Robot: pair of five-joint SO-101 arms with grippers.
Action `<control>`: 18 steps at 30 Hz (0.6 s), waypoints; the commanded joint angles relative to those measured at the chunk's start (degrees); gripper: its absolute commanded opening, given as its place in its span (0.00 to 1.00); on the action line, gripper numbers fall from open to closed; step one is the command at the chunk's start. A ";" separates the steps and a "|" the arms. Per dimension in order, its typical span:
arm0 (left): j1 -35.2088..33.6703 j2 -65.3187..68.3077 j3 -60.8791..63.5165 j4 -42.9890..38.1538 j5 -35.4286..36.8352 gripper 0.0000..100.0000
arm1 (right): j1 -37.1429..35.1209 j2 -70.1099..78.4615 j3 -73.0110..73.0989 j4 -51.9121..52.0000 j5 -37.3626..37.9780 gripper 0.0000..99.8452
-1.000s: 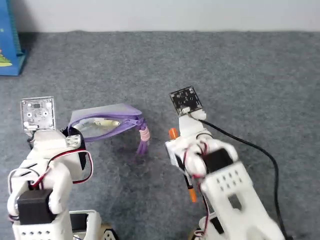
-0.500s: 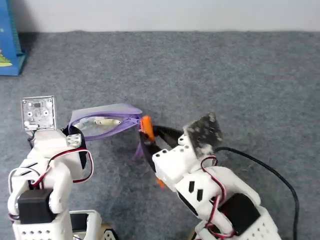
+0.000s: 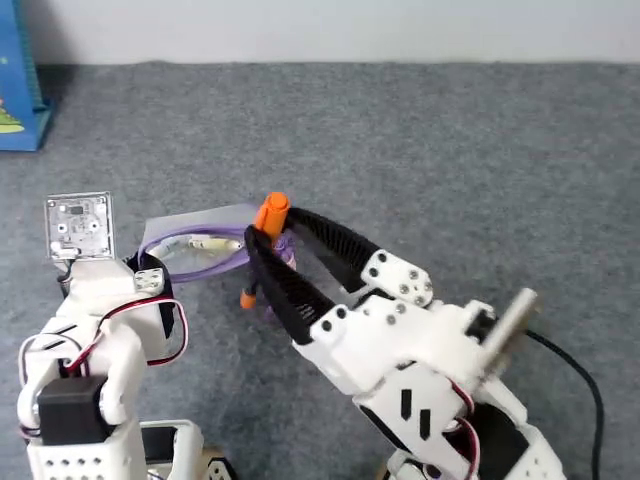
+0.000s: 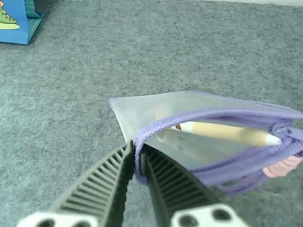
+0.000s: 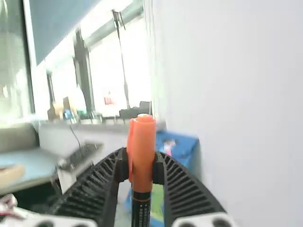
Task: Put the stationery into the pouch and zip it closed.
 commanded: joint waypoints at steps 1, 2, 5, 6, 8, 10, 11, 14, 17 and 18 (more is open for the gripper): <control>0.44 0.70 -0.31 -1.32 0.44 0.01 | -0.57 1.10 -0.53 -5.67 -0.53 0.01; 0.53 0.70 -0.31 -1.23 0.44 0.01 | -0.57 1.89 0.35 -6.90 -0.53 0.01; 0.53 0.70 -0.48 -1.14 0.44 0.01 | -0.31 4.26 4.48 -13.41 -0.53 0.01; 0.53 0.70 -0.48 -1.14 0.44 0.01 | -0.31 5.05 6.07 -16.40 -0.35 0.01; 0.53 0.70 -0.40 -1.14 0.44 0.01 | -0.31 6.99 8.62 -21.32 -0.26 0.01; 0.53 0.70 -0.31 -1.14 0.44 0.01 | -0.31 9.27 10.64 -25.10 -0.26 0.01; 0.53 0.70 -0.31 -1.14 0.44 0.01 | -0.31 10.59 11.43 -26.51 -0.26 0.01; 0.53 0.70 -0.31 -1.14 0.44 0.01 | 0.04 14.46 12.75 -31.16 -0.18 0.01; 0.53 0.70 -0.22 -1.14 0.44 0.01 | 1.63 18.68 12.84 -36.00 -0.18 0.01; 0.53 0.70 -0.22 -1.14 0.44 0.01 | 2.42 20.18 13.01 -37.67 -0.18 0.01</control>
